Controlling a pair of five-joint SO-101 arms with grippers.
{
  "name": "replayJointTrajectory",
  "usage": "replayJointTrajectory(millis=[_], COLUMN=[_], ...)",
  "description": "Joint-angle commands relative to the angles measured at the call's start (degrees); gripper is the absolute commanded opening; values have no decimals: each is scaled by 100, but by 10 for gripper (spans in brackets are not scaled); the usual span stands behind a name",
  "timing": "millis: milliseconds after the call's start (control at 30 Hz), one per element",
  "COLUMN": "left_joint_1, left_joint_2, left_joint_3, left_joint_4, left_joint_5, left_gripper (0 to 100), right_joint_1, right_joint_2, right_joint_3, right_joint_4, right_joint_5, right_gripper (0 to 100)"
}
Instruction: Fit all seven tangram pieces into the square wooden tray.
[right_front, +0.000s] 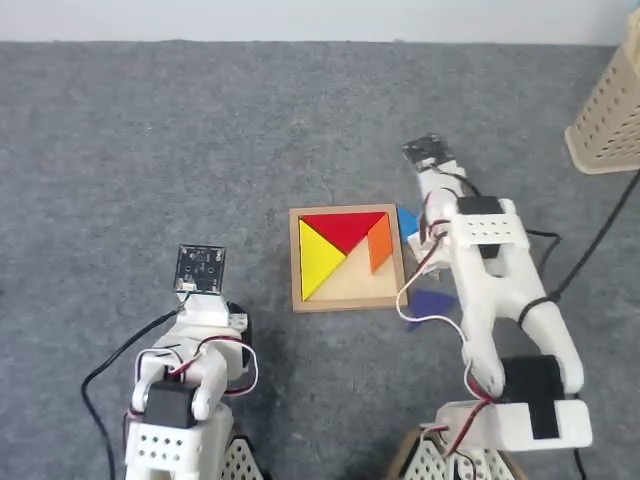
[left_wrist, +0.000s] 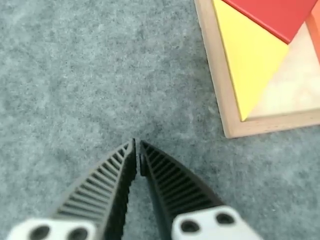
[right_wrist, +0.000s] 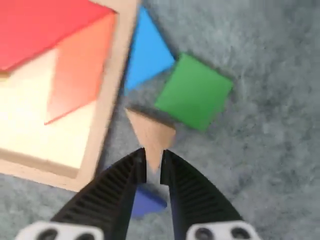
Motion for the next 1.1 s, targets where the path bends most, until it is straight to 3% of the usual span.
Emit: replayJointTrajectory(millis=[0,133,1067], left_joint_1=[-18,-18,-18], left_joint_2=[-88,-88,-88], left_joint_3=[-48,-48,-48], left_joint_4=[26,26,26], left_joint_5=[-26,-26,-26], left_gripper=[13,13,13], right_joint_1=[-268,-233,-57], right_joint_2=[-22,453,1121], right_joint_3=[-53,-79,-176], right_joint_4=[-180,-426,-989], right_joint_5=[290,325,818], right_gripper=[159,221,221])
